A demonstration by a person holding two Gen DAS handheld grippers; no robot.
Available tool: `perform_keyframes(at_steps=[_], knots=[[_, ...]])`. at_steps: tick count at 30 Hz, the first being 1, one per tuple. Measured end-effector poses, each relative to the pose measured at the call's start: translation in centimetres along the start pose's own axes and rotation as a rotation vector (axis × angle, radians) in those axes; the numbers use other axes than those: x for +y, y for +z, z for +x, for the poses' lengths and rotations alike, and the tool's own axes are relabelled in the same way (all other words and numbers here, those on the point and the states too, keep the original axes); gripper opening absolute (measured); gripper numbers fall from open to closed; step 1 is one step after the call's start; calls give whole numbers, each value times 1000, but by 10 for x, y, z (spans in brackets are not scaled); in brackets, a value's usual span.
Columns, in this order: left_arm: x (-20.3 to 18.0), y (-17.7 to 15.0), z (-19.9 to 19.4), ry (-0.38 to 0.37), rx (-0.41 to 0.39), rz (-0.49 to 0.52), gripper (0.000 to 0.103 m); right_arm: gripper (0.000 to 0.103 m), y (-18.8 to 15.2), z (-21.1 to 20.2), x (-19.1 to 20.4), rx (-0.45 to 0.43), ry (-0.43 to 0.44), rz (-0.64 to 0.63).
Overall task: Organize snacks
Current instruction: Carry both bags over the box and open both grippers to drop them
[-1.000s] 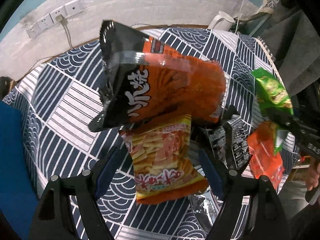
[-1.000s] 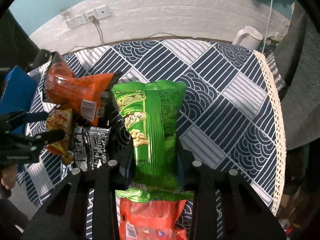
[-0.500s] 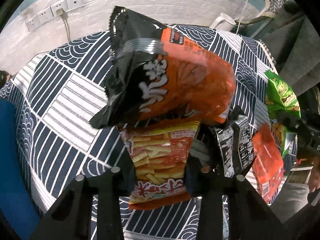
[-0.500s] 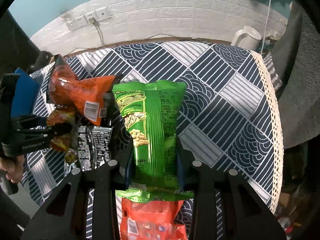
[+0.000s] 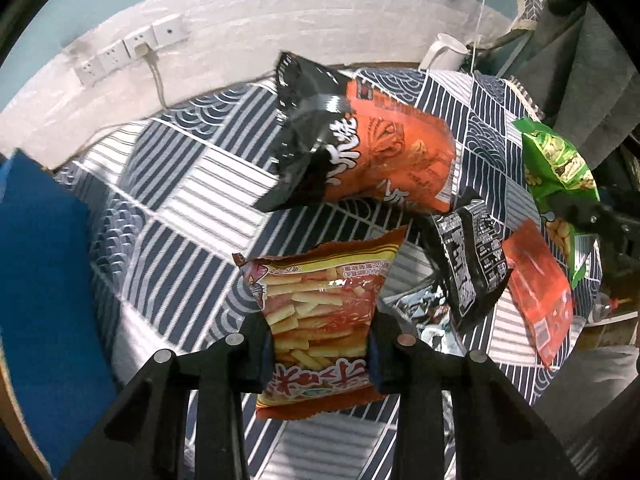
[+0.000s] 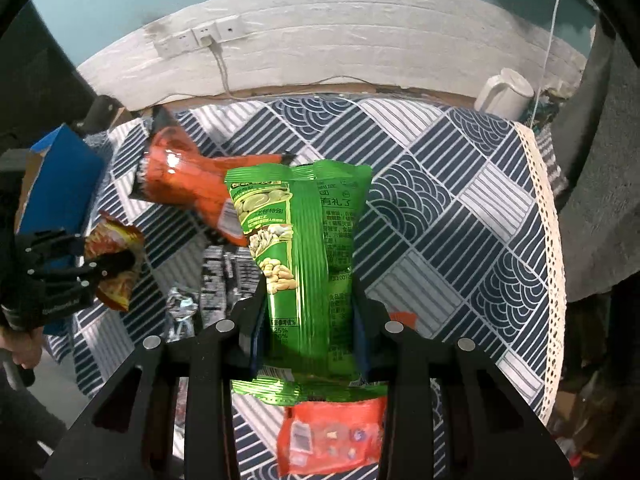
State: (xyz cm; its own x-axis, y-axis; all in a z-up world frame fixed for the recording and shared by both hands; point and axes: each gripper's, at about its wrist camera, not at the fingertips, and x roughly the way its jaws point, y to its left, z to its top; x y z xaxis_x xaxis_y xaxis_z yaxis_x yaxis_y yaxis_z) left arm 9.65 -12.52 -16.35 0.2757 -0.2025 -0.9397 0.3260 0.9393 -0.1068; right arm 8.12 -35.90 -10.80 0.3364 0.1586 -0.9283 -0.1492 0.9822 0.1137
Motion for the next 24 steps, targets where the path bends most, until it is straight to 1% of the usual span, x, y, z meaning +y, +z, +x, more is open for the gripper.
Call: perform_keyframes(at_steps=[2, 6, 7, 10, 15, 18, 24], knots=[[-1, -1, -8, 14, -13, 5, 36, 33, 0, -4, 5, -5, 1, -8], [3, -10, -31, 88, -51, 45, 36, 33, -1, -15, 16, -21, 0, -35], [5, -12, -37, 96, -61, 50, 36, 33, -1, -17, 19, -23, -1, -41], [10, -17, -54, 98, -85, 51, 36, 33, -2, -25, 29, -31, 2, -59], [12, -22, -80, 121, -134, 62, 36, 33, -2, -39, 47, -56, 1, -93], [17, -26, -95, 119, -161, 51, 36, 33, -1, -48, 59, -72, 5, -108], [31, -33, -122, 140, -200, 39, 36, 33, 3, -66, 84, -102, 17, -147]])
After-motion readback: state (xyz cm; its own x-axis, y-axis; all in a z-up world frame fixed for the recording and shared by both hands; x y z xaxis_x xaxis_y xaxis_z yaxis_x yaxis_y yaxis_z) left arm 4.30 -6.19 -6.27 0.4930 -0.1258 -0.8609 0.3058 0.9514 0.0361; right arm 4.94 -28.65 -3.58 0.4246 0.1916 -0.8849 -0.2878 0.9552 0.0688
